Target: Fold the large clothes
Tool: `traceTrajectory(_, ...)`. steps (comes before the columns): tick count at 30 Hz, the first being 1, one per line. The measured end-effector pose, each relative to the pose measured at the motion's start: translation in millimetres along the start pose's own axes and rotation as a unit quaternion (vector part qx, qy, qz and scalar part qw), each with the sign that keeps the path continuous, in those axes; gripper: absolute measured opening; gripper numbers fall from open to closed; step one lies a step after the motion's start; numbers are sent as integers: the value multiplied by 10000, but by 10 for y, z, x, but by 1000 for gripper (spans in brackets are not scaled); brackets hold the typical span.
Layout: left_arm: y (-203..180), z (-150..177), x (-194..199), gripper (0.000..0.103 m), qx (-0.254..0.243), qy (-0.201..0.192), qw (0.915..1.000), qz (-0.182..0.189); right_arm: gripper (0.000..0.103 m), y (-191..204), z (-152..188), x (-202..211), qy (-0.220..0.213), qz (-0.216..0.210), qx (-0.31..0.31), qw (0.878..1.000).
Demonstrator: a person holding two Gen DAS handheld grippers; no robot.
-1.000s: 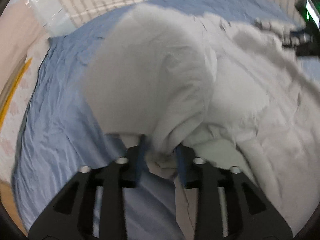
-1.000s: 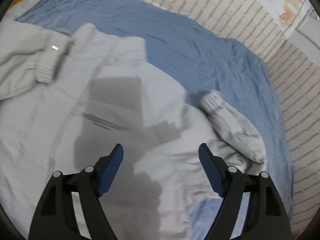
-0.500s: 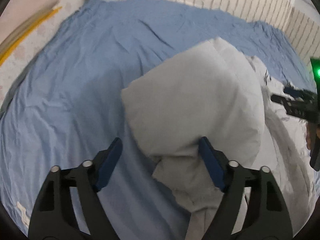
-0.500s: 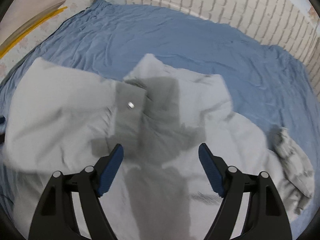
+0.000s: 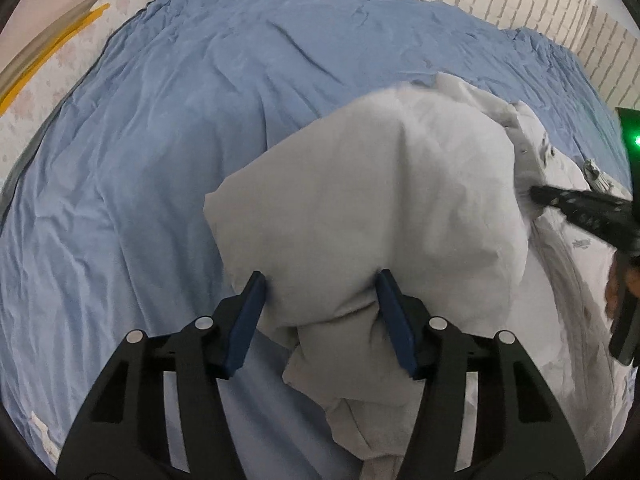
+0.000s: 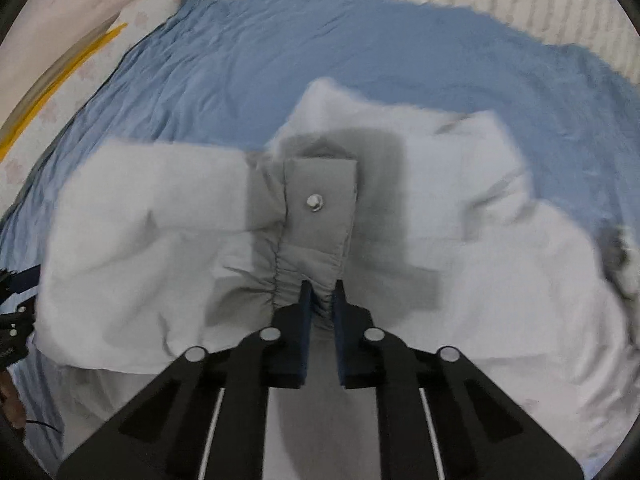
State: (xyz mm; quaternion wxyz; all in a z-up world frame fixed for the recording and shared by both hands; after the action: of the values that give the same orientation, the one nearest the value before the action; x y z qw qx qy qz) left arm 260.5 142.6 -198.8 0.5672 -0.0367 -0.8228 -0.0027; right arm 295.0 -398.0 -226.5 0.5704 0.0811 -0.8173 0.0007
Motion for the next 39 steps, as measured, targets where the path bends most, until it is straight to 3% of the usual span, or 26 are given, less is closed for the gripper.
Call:
traceTrajectory(3,-31,75,139,70,-89,-25,10000,2,8,-314,154,281,-140,416,-79,9990)
traceTrajectory(5,-115,150,281,70,-198,-117,9997,-116,8,-544,281,450,-158,608,-183,9979)
traceTrajectory(9,-172,330,626,69,-257,-240,9990,-262,8,-1076,605,765,-251,1658,-316,9853)
traceTrajectory(11,-153,466,822,69,-265,-286,9986,-348,8,-1295,721,810,-172,1901,-448,9806)
traceTrajectory(14,-96,760,1182,69,-251,-379,9981,-424,8,-1515,907,827,-3,1931,-554,9796)
traceTrajectory(21,42,1597,1984,69,-124,-423,9986,-278,8,-1339,1060,849,36,2090,-300,9774)
traceTrajectory(25,65,2071,2324,69,136,-280,9988,-374,8,-1487,1120,1020,-42,2365,-361,9710)
traceTrajectory(27,77,2362,2580,69,384,-212,9989,-155,8,-1534,1147,1095,-41,2418,-358,9697)
traceTrajectory(30,-4,2771,3021,70,513,-511,9974,28,8,-1496,1138,1184,-69,2553,-165,9667)
traceTrajectory(32,-131,2936,3216,77,407,-788,9961,-23,9,-1452,1119,1267,-144,2553,-142,9667)
traceTrajectory(34,-236,3064,3401,100,434,-1234,9914,-55,9,-1425,1103,1326,-191,2472,-169,9686)
traceTrajectory(35,-299,3061,3443,100,410,-1415,9891,18,9,-1402,1098,1358,-214,2476,-173,9685)
traceTrajectory(37,-402,3007,3499,100,291,-1728,9845,74,17,-1376,1111,1392,-193,2581,-176,9658)
traceTrajectory(39,-526,2820,3476,100,186,-1938,9807,180,75,-1357,1138,1444,-248,2439,-199,9693)
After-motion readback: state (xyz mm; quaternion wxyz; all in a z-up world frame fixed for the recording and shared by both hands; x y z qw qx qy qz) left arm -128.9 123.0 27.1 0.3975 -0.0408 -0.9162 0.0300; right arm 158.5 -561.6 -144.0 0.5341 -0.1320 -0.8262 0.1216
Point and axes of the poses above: each gripper's, at about its wrist camera, not at the fingertips, and x roughly against the way its jaws point, y to its left, z to its underside, the point moved 2 cm from there along -x, roughly the way its jaws point, and after that the axes turned 6 degrees about y, right-handed, at the moved point
